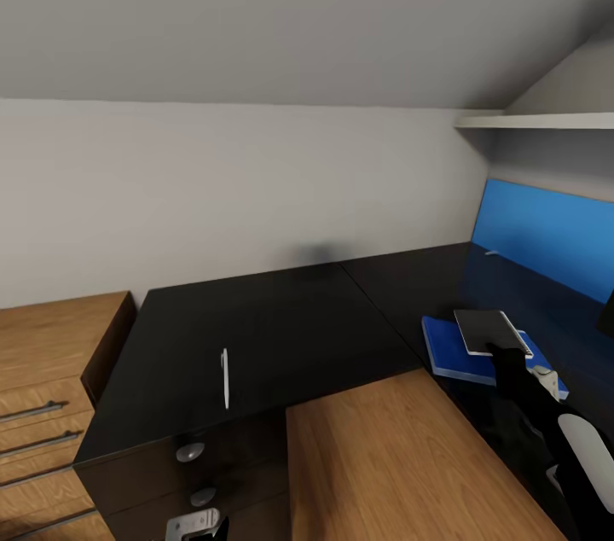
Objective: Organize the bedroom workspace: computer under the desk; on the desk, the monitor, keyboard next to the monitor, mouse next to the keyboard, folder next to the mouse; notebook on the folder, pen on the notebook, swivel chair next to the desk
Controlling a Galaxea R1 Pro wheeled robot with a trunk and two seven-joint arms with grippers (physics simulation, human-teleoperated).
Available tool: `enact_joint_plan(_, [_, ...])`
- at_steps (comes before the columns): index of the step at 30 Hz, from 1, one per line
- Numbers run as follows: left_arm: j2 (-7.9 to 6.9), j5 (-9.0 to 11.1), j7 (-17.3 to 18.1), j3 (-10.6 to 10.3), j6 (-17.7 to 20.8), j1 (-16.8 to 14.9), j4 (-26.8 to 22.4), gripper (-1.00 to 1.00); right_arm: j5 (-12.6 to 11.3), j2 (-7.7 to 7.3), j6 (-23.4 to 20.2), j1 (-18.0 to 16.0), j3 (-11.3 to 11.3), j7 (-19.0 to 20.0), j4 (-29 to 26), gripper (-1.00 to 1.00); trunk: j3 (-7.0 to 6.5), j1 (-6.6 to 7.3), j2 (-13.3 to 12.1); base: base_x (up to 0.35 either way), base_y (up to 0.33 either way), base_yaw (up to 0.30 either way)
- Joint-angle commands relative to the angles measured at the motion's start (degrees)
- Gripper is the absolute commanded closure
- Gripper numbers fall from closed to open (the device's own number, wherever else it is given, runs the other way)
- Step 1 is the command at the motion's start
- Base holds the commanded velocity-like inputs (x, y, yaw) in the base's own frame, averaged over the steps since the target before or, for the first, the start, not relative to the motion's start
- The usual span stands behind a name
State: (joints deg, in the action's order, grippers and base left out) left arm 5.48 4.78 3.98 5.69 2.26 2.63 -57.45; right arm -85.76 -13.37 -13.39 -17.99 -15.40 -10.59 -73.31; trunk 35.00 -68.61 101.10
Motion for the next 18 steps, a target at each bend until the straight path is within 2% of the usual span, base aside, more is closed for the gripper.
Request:
enact_joint_plan(1, [0.06,0.5,0.4,0.2,0.2,0.0,-0.1,-1.00,-0.5,-0.01,-0.2,0.0,-0.1,-0.4,-0.1,1.00,0.05,0.00,0.0,0.000,0.000,0.000])
enact_joint_plan(6, [0.06,0.5,0.4,0.2,0.3,0.0,-0.1,-1.00,-0.4,0.01,-0.2,0.0,-0.1,-0.4,-0.1,1.00,0.95,-1.10,2.0,0.000,0.000,0.000])
enact_joint_plan(18, [0.03,0.5,0.4,0.2,0.2,0.0,0.0,-1.00,-0.4,0.01,-0.2,0.0,-0.1,-0.4,-0.1,1.00,0.95,-1.10,2.0,0.000,0.000,0.000])
